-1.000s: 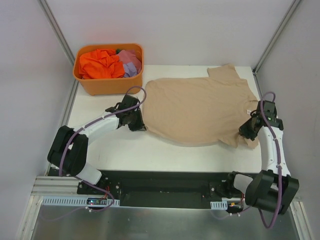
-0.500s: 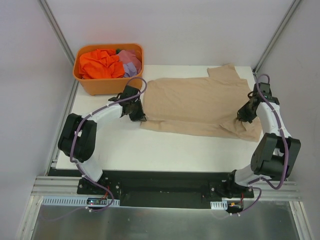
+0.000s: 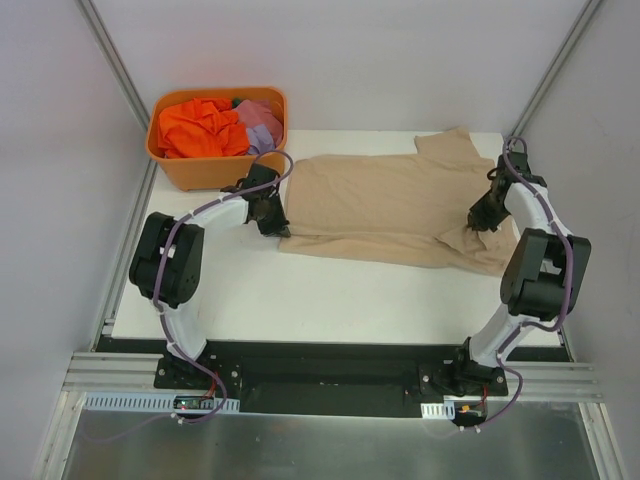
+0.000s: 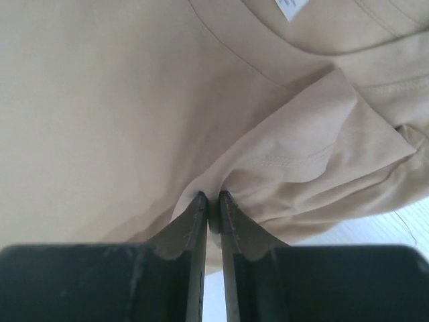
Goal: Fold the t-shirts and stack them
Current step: Fold the flattened tshirt in 1/3 of the way
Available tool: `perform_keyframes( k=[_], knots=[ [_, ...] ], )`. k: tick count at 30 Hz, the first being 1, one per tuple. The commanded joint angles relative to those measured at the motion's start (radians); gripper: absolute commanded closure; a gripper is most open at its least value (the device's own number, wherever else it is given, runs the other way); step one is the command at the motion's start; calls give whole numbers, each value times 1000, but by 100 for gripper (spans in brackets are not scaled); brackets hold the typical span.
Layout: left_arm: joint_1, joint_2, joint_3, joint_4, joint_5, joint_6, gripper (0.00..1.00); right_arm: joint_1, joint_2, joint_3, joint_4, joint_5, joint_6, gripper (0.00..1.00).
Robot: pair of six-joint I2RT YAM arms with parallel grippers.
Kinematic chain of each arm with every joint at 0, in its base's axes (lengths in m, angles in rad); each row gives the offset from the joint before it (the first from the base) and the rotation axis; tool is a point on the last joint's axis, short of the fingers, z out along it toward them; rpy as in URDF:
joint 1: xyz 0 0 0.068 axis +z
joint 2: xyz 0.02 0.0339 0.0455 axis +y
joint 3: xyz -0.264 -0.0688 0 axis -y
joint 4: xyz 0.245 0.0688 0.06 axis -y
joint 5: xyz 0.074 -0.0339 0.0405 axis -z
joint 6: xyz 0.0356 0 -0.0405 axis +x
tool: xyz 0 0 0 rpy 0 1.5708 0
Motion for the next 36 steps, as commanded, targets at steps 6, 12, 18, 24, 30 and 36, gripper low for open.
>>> perform_keyframes(
  k=[6,12,18,24,30,36],
  knots=[
    [44,-23,71,-73,-115,44,11,16,129,267,-37,-4,-68,55],
    [41,-130,11,-71,-65,31,1,21,-76,78,11,13,-122,4],
    [1,-101,14,-39,79,33,1,21,-156,-133,104,-83,-141,4],
    [-47,5,83,9,161,33,1,23,-60,-156,153,-162,-148,4],
    [-50,126,114,12,161,10,1,23,23,-165,159,-142,-160,4],
    [-51,100,-22,10,118,13,1,20,28,-240,151,-123,-166,4]
  ],
)
